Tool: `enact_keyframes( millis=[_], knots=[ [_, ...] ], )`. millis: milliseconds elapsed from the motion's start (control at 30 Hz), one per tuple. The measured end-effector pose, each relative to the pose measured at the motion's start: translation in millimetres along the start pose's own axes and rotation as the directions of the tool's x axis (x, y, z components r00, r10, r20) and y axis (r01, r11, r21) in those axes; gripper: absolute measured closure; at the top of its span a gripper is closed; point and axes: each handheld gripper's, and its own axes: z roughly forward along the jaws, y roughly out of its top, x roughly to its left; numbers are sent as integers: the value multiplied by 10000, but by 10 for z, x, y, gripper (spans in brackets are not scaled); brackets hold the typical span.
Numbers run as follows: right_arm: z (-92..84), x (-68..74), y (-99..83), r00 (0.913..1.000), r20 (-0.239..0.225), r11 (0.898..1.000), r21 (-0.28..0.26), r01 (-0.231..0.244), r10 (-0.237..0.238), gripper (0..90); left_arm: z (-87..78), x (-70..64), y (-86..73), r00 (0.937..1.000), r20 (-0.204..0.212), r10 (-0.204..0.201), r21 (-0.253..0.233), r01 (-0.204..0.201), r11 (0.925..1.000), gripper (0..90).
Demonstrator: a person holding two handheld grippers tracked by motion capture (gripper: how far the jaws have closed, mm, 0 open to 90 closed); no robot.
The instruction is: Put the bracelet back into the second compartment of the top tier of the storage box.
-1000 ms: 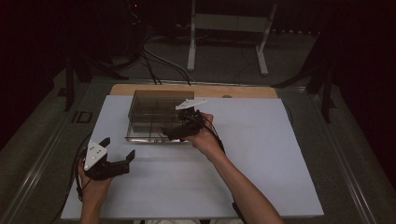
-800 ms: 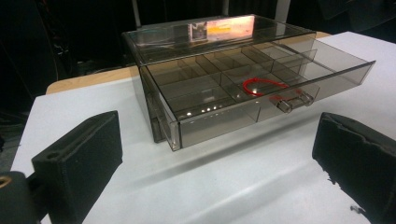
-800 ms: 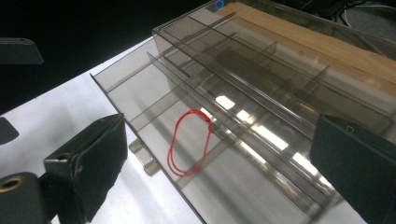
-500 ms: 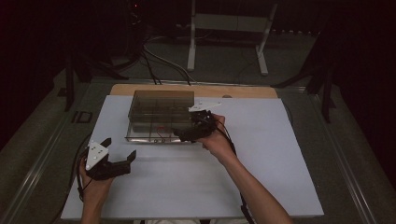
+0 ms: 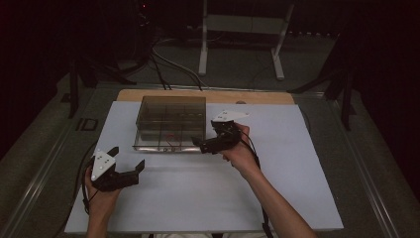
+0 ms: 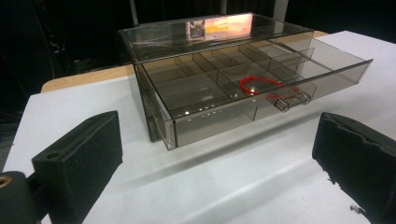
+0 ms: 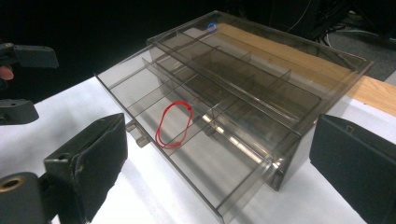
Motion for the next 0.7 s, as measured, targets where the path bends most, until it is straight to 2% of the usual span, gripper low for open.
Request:
enact_keyframes(
  millis=[67,233,700],
  knots=[
    [-50,-20,-31,9999,-57,9999,-72,-130,129,47,-3,-2,2,10000,-4,13,-3,-13,10000,32],
    [-141,-58,-111,9999,-38,9999,-134,-105,104,49,-6,1,3,10000,-5,11,-18,-11,10000,32],
    [-454,-203,-327,9989,391,9991,-365,-229,243,50,-4,-11,6,10000,-1,16,-30,-16,10000,32]
  ],
)
